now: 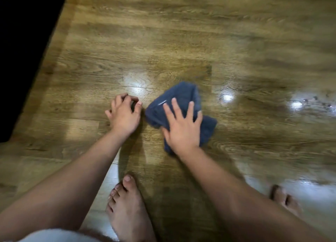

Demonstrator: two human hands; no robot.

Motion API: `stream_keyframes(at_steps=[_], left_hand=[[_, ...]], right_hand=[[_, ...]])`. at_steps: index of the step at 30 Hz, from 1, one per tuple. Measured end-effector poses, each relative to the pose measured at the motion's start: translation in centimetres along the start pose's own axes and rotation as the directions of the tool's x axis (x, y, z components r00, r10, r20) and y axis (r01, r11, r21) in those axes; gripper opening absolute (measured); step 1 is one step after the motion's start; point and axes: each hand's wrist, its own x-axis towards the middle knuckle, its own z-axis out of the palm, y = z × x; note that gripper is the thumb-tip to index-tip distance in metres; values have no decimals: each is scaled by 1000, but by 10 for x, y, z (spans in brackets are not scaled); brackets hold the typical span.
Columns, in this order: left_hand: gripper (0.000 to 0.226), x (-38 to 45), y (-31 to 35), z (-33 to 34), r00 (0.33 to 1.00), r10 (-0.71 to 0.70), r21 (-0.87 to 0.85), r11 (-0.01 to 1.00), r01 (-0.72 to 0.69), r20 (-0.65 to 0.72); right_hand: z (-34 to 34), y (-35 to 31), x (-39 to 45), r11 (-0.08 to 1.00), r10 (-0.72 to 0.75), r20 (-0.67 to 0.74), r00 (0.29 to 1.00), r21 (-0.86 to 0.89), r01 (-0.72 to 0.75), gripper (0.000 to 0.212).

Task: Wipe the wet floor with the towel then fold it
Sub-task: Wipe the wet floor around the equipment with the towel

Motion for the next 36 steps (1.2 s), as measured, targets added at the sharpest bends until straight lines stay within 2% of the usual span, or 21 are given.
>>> stream_keyframes(at_steps=[4, 6, 10, 13, 15, 17, 20, 22, 24, 27, 30, 32, 34, 36], left_hand=[[29, -2, 10, 0, 1000, 3, -54, 999, -3, -6], [27, -7, 14, 0, 997, 72, -73, 995, -72, -1], [27, -15, 18, 1, 987, 155, -43, 987, -153, 37], [31, -19, 18, 0, 960, 272, -29, 962, -270, 61], [32, -23, 20, 1, 934, 347, -43, 938, -345, 86], [33, -30, 25, 6, 901, 414, -16, 909, -416, 130], [32, -37, 43, 20, 821, 530, 23, 837, -546, 212], [31, -42, 65, 34, 789, 575, -8, 809, -587, 215], [31, -50, 96, 52, 773, 604, -74, 795, -603, 195], [38, -62, 139, 76, 728, 656, -195, 755, -626, 200], [40, -67, 165, 92, 617, 749, -234, 662, -712, 239], [43, -67, 168, 96, 546, 795, -203, 599, -775, 265], [44, -68, 166, 97, 484, 823, -166, 543, -823, 296], [41, -69, 161, 95, 435, 828, -107, 498, -861, 354]], right_hand=[[23, -33, -76, 936, -350, 64, 935, -8, 351, 78], [26, -20, -87, 924, -382, 62, 922, 4, 382, 83], [11, 50, -69, 990, -136, 20, 991, 33, 135, 87], [2, 131, -52, 991, 132, 38, 991, 11, -133, 83], [-3, 185, -51, 933, 356, 33, 934, 44, -357, 77], [-5, 223, -56, 829, 546, 53, 836, 109, -549, 73], [-3, 216, -67, 724, 673, 45, 738, 162, -670, 70], [-1, 177, -78, 741, 657, 19, 754, 170, -650, 71], [5, 134, -97, 822, 559, -13, 829, 139, -553, 77], [21, 81, -130, 967, 248, -33, 968, 74, -245, 84], [32, 86, -157, 999, -48, 28, 998, -4, 48, 87], [35, 118, -165, 998, -36, -5, 999, 41, 36, 85], [33, 161, -173, 987, 130, -29, 991, 96, -127, 81], [32, 213, -182, 936, 337, -11, 942, 117, -333, 81]])
